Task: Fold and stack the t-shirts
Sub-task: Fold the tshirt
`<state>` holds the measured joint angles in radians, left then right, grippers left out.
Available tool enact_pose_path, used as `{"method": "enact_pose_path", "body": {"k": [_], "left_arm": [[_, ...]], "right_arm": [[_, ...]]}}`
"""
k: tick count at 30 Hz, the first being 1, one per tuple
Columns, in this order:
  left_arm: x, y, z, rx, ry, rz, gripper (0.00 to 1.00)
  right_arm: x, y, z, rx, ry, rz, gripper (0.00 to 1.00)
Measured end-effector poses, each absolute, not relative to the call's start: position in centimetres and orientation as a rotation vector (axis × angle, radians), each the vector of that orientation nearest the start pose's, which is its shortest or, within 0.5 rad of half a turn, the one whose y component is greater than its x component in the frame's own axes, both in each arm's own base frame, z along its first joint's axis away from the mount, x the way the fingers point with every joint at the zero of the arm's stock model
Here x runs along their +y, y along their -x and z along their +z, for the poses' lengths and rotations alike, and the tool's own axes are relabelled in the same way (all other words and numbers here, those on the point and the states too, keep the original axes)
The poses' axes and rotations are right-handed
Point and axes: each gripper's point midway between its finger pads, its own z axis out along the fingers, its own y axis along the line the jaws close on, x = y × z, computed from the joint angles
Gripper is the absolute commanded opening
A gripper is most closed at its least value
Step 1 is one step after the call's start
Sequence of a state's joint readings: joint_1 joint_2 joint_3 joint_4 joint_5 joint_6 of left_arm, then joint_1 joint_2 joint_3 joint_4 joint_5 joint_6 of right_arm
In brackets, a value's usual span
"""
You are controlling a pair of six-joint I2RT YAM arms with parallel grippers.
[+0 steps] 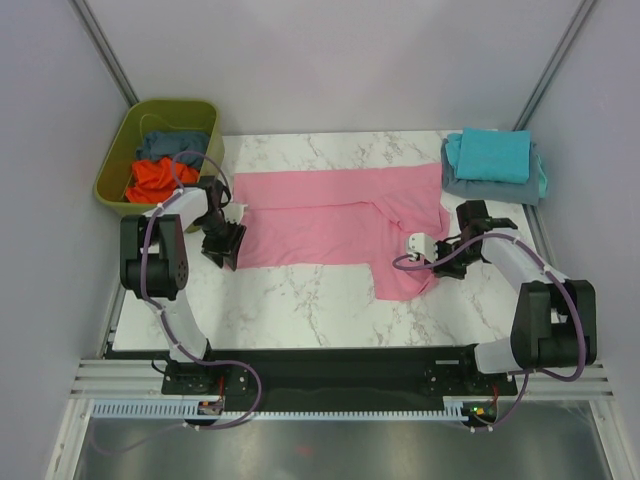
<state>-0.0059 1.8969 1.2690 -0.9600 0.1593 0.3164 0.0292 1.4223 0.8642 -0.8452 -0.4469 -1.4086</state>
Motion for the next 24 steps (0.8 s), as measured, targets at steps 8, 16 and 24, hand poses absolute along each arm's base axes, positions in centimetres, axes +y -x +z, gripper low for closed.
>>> {"method": "enact_pose_path", "body": {"k": [8,16,24], "left_arm": [[-1.68,-29.61,1.88,3.085,-0.499,-0.251,0.51],[-1.68,-29.61,1.88,3.085,-0.499,-0.251,0.51],[-1.68,-29.64,1.89,3.084,-0.499,-0.251,0.51]], "right_arm": [[4.65,-25.22,4.59,2.016,1.815,0.332,0.0],[4.67,-25.41,4.66,2.021,1.798,0.323,0.0],[4.67,-25.29,4.69,2.027,1.788,0.322,0.0]]}}
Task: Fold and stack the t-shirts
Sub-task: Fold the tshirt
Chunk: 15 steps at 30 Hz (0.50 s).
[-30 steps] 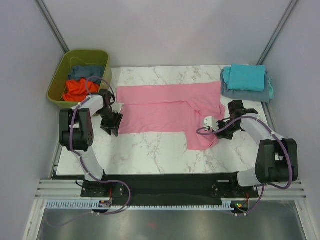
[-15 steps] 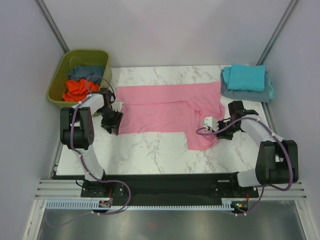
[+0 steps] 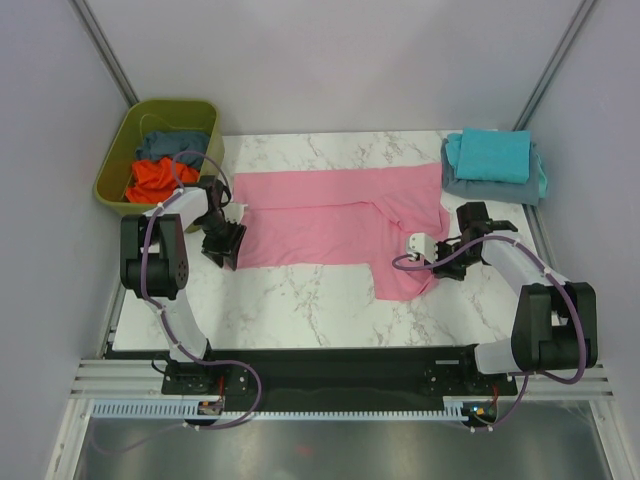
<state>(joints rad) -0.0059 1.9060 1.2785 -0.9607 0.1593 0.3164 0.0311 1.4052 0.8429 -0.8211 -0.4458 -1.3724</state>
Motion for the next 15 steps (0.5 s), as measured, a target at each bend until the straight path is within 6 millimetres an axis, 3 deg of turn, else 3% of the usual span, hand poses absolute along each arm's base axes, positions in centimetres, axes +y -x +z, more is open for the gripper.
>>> {"method": "enact_pose_path", "body": {"k": [15], "left_arm": [[-1.68,-29.64,1.89,3.084,-0.499,-0.251,0.51]], "right_arm": [[4.92,-25.35,4.7,2.023,1.789,0.322,0.0]]}}
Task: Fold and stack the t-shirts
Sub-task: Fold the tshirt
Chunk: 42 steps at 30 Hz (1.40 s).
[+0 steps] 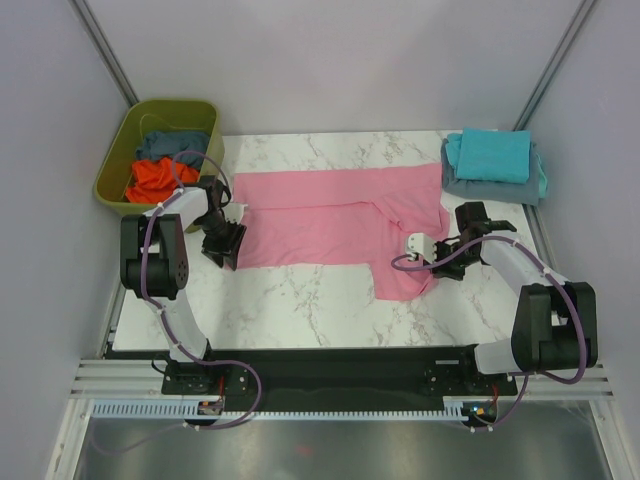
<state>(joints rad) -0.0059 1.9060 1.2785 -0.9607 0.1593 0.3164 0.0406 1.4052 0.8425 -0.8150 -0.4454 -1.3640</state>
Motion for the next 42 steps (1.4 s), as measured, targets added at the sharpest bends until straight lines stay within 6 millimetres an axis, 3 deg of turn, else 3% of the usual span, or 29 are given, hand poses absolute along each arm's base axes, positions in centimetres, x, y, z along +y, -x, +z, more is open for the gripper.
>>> {"method": "enact_pose_path", "body": {"k": [25,42], "left_arm": [[-1.7,-30.0,2.2,3.071,-0.499,-0.246,0.51],[-1.7,-30.7,4.8,2.984,-0.496,-0.218,0.51]], "right_arm": [[5.1,-25.3,4.6,2.022,1.798,0.325,0.0],[5.3,-25.3,4.6,2.018,1.802,0.325,0.0]]}}
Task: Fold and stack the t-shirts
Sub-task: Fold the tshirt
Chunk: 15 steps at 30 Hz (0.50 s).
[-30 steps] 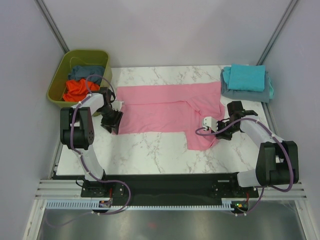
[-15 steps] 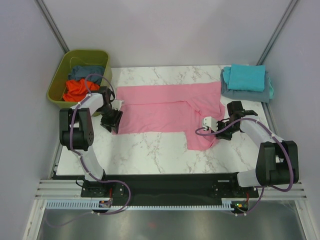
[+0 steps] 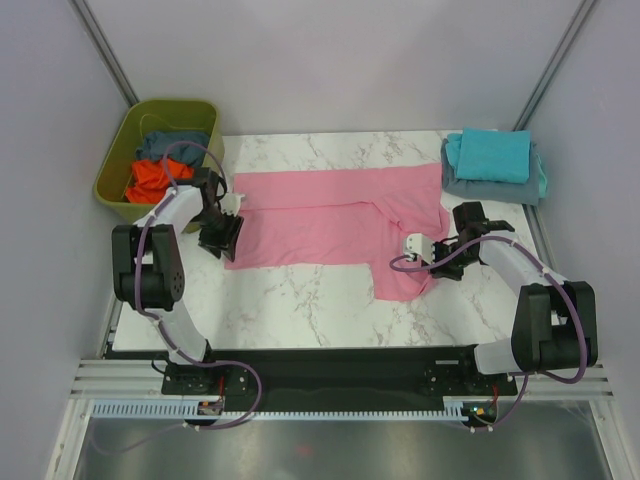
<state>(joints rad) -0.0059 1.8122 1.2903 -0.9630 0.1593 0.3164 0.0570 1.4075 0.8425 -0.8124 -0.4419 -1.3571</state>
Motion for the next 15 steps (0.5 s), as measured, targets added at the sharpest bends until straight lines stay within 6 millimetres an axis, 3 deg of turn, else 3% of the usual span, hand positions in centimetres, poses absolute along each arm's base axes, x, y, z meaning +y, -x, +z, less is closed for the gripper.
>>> {"method": "enact_pose_path", "body": {"k": [15], "left_arm": [[-1.7,-31.0,6.0,2.942,-0.494,-0.205,0.51]], "right_arm": [[5.5,-25.4,4.7,2.006,1.811,0.323,0.0]]}}
